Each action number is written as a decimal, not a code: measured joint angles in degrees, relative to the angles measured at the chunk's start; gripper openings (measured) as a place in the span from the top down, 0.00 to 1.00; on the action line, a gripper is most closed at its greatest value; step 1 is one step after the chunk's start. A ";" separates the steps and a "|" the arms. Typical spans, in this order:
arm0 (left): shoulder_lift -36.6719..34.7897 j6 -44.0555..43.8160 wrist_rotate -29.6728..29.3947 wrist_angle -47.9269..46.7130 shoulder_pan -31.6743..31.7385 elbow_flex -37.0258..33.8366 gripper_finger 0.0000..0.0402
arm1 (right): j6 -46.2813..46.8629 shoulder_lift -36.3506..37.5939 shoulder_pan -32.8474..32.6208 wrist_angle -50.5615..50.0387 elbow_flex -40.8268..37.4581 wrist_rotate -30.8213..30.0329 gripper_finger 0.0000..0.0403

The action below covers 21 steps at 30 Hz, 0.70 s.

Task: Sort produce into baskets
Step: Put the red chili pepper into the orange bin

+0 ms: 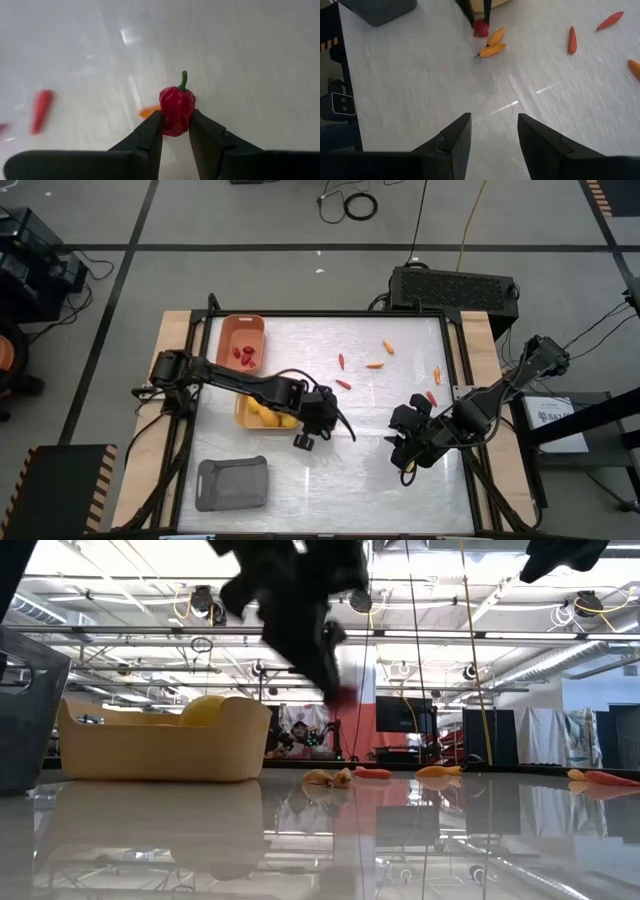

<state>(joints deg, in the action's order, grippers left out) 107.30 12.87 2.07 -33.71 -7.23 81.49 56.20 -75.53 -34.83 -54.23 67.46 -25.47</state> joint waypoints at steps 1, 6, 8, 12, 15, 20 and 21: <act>-0.79 -0.32 -0.27 -0.13 0.25 0.46 0.77 | -0.08 0.00 0.00 -0.01 0.00 0.00 0.62; -6.42 -0.94 -2.59 -7.82 3.23 1.12 0.77 | 0.00 0.00 0.00 0.36 0.04 0.02 0.62; -8.76 -1.02 -3.05 -13.01 5.67 1.12 0.77 | 0.04 -0.02 0.01 0.93 0.04 0.00 0.62; -12.91 0.14 -5.14 -21.39 11.95 0.07 0.77 | 0.05 -0.03 0.76 3.29 0.04 0.00 0.62; -15.80 2.87 -6.02 -24.93 18.29 -3.24 0.77 | 0.07 -0.04 1.83 5.07 0.07 -0.04 0.62; -21.85 6.84 -6.04 -27.29 30.56 -10.79 0.77 | 0.07 -0.04 3.50 8.32 0.07 -0.06 0.62; -22.93 7.22 -6.05 -27.42 32.91 -12.26 0.77 | 0.08 -0.04 3.80 8.93 0.07 -0.09 0.62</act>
<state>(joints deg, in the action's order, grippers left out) 84.36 20.09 -3.98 -61.13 25.69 69.23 56.28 -75.57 -31.03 -45.29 67.53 -25.56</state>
